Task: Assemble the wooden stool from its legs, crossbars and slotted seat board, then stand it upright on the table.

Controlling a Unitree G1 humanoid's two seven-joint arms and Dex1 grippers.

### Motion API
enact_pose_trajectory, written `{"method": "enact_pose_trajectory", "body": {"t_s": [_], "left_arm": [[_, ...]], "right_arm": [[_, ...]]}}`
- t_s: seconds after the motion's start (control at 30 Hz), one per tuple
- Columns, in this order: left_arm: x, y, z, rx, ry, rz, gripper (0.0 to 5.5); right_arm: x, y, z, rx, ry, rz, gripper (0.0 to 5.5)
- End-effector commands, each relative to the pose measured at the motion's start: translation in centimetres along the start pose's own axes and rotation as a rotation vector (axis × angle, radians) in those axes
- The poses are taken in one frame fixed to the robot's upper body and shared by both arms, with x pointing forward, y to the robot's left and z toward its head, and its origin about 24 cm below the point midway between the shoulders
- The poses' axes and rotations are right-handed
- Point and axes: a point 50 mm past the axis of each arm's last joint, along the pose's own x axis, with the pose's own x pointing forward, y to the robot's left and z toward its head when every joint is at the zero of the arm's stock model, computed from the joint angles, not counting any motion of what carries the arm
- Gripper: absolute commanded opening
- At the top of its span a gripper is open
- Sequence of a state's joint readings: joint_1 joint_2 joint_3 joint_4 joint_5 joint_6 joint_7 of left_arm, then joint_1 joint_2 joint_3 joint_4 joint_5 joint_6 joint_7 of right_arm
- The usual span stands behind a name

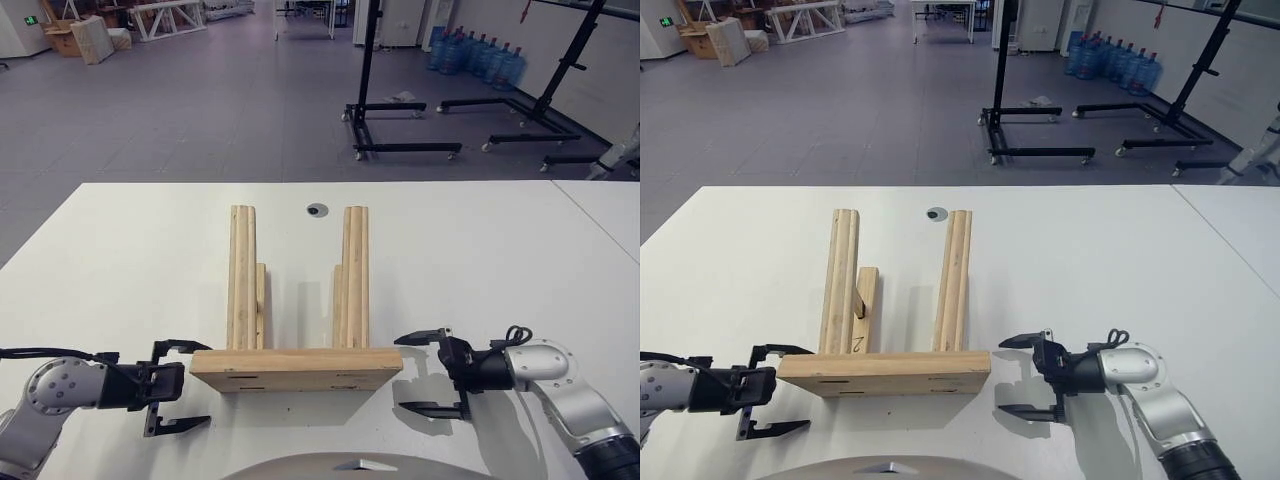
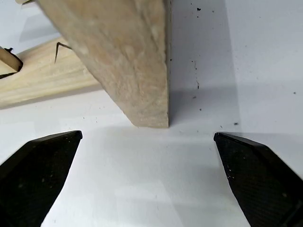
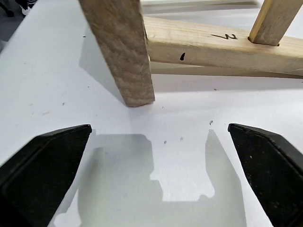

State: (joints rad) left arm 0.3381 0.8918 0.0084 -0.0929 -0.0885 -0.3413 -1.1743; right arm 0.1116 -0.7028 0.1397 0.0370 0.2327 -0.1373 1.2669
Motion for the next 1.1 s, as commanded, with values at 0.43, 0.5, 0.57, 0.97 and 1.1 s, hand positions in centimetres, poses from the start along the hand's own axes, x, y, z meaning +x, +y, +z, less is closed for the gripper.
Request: {"method": "enact_pose_trajectory", "body": {"t_s": [0.43,0.5,0.57,0.97,1.1], "left_arm": [[2.2,1.2,1.4,-0.024,-0.096,-0.020,3.07],[2.4,1.4,1.5,-0.017,-0.104,-0.020,2.76],[2.5,1.5,1.7,-0.017,-0.116,-0.019,2.54],[2.4,1.9,1.7,-0.093,-0.175,-0.023,1.29],[2.2,2.1,3.0,-0.177,-0.251,-0.063,1.29]], "right_arm": [[2.9,-0.7,0.9,-0.022,-0.075,0.033,3.67],[3.0,-0.6,1.0,-0.021,-0.076,0.038,3.32],[3.1,-0.7,1.2,-0.019,-0.078,0.037,3.05],[2.8,-0.8,1.4,-0.010,-0.091,0.051,1.44],[2.5,-1.1,2.2,0.009,-0.122,0.056,1.43]]}}
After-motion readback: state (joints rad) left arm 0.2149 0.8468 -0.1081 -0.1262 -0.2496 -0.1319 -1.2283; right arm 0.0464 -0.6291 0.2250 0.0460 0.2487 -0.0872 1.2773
